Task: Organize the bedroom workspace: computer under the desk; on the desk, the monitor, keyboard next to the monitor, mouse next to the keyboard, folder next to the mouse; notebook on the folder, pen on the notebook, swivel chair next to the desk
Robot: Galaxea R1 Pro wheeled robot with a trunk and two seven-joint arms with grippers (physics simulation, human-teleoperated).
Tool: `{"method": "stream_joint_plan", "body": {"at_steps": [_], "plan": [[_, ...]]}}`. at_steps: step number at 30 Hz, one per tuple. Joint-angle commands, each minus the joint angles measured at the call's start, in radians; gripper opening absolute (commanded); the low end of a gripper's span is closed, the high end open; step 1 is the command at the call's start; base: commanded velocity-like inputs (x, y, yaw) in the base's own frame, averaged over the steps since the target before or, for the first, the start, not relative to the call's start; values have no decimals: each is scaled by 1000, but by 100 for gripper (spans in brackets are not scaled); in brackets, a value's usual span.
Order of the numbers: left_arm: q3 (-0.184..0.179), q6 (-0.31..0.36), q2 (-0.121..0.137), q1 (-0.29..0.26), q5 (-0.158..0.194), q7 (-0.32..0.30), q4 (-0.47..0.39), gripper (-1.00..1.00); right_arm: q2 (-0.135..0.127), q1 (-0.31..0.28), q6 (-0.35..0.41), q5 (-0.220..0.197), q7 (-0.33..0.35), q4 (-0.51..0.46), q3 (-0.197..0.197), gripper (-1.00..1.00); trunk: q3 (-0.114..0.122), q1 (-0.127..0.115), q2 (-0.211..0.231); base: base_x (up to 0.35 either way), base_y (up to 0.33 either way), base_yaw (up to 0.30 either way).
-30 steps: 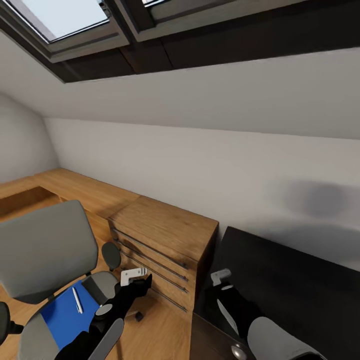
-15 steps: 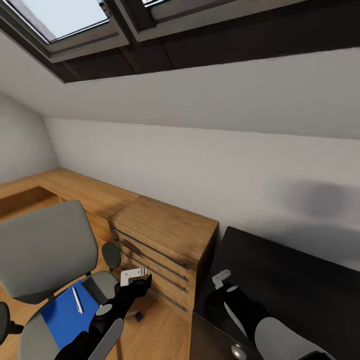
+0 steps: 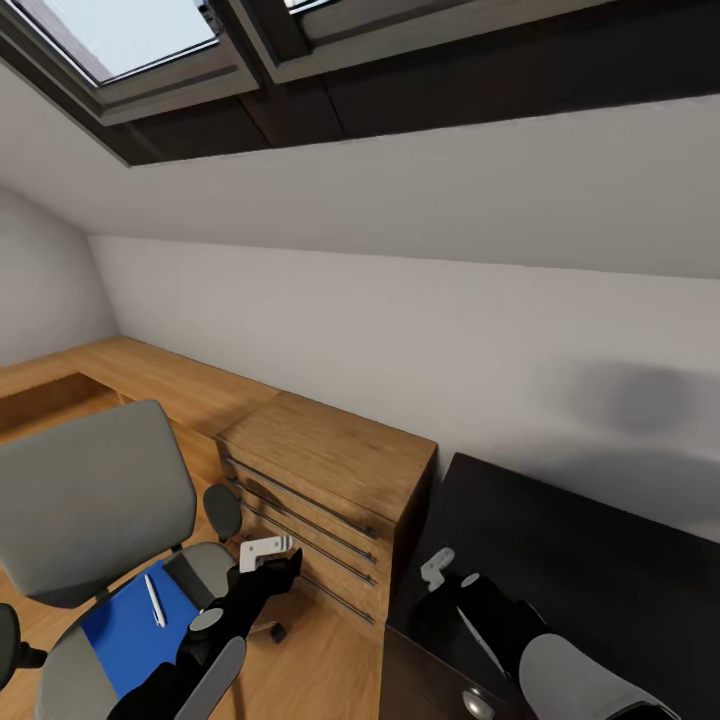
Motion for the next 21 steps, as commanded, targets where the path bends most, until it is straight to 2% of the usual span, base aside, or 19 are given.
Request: {"method": "stream_joint_plan", "body": {"at_steps": [1,7,21], "plan": [[-3,2,2,-1,7,9,-2,100,-6,0,5,20,25,-2,0,-100,-1,0,-1,0,0,0],[-3,2,3,-1,7,9,-2,100,-12,0,4,29,46,-2,0,-100,-1,0,-1,0,0,0],[-3,2,4,-1,7,9,-3,100,-13,0,3,30,48,-2,0,-100,-1,0,-1,0,0,0]]}}
